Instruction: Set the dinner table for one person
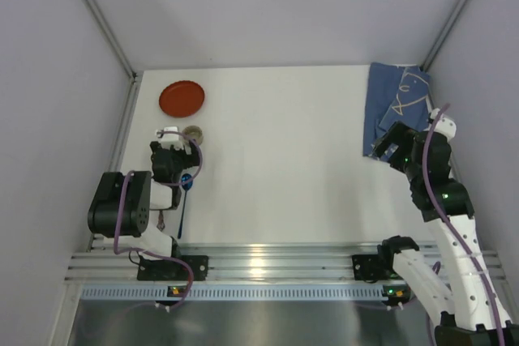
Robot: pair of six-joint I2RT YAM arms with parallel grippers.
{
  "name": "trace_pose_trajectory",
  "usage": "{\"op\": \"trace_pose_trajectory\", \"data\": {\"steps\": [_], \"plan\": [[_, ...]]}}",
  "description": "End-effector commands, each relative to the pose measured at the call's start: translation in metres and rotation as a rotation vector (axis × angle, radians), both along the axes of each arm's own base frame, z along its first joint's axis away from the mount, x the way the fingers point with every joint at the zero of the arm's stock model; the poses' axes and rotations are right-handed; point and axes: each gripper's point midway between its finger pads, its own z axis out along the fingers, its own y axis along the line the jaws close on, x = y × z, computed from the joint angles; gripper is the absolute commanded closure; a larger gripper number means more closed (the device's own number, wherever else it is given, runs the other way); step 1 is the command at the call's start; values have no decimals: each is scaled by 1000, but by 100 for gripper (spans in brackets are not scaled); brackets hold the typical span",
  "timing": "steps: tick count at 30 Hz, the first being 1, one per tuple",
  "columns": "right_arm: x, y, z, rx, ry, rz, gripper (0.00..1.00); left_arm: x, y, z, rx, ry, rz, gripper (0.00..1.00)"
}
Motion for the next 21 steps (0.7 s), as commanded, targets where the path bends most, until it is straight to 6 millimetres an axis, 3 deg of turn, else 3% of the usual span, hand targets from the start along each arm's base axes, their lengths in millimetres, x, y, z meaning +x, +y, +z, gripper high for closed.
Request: {"op": "trace_pose_trajectory", "data": {"steps": [1,4,9,10,11,12,14,15,16,17,18,19,21], "plan": [[5,-6,0,-69,30,-9,0,12,-2,24,2,-90,-9,2],[10,-2,3,-67,39,5,0,12,-2,25,2,-92,-7,2],[11,24,1,-59,56,141,0,13,-2,26,4,-98,-6,2],[10,26,2,-72,54,160,0,13,-3,34,16,-132,-13,1],[8,24,3,-85,50,157,0,20,-6,58,22,-181,-29,2],[7,23,6,-98,45,157,0,11,-4,30,30,3,-21,1],[5,12,11,-153,36,123,0,16,-13,61,-14,74,24,2],[4,7,16,-170,24,103,0,39,-8,108,-66,36,85,1],[3,4,16,-194,23,95,0,21,-6,84,-178,224,185,2],[1,-3,20,-218,14,58,0,20,-3,75,-218,307,254,2],[1,-6,21,-231,14,43,0,35,-11,101,-274,326,237,2],[1,-10,21,-243,15,18,0,15,-17,69,-303,531,260,2],[4,-11,23,-237,8,0,0,20,-34,88,-333,518,217,2]]}}
